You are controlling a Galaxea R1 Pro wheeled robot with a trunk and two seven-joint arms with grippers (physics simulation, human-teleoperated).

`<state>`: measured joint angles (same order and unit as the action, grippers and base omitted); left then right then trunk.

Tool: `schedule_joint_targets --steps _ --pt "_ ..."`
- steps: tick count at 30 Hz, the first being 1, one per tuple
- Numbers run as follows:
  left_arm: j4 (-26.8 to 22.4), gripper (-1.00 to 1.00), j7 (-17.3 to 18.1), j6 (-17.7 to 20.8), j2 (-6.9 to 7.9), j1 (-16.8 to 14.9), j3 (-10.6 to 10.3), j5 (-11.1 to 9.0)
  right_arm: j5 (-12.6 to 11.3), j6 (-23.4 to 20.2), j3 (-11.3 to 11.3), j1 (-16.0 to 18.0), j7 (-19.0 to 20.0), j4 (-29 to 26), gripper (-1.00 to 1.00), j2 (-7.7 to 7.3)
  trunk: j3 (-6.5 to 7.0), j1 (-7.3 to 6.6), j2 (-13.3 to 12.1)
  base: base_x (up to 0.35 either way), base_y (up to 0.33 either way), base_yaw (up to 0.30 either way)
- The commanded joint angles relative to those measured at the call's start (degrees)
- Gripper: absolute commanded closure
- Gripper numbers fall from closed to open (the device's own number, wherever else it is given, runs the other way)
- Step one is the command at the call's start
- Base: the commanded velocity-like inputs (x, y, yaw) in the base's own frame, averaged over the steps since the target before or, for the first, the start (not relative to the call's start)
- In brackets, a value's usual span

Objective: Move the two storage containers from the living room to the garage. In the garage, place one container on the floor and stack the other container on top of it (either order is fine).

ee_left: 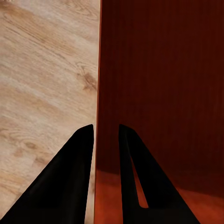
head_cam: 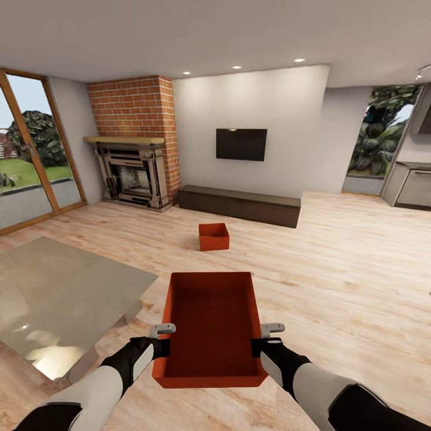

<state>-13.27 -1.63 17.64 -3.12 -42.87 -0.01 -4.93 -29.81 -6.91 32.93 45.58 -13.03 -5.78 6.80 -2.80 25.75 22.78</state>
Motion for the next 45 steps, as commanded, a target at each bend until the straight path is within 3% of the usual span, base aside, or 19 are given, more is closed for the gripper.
schedule_joint_targets --steps 1,33,45 --pt "0.00 1.00 -0.48 0.36 -0.04 -0.02 0.36 0.88 0.02 -0.38 1.44 0.06 -0.33 -0.90 1.00 0.14 -0.13 0.03 0.14 0.000 0.000 0.000" --pt "-0.18 1.00 -0.48 -0.13 -0.04 -0.02 0.27 0.97 0.02 -0.47 1.36 0.04 -0.24 -0.90 1.00 0.14 -0.13 0.03 0.14 0.000 0.000 0.001" --pt "-0.18 1.00 -0.50 -0.14 -0.04 -0.02 0.27 0.97 0.02 -0.47 1.35 0.04 -0.33 -0.90 1.00 0.14 0.01 0.03 0.14 0.000 0.000 0.249"
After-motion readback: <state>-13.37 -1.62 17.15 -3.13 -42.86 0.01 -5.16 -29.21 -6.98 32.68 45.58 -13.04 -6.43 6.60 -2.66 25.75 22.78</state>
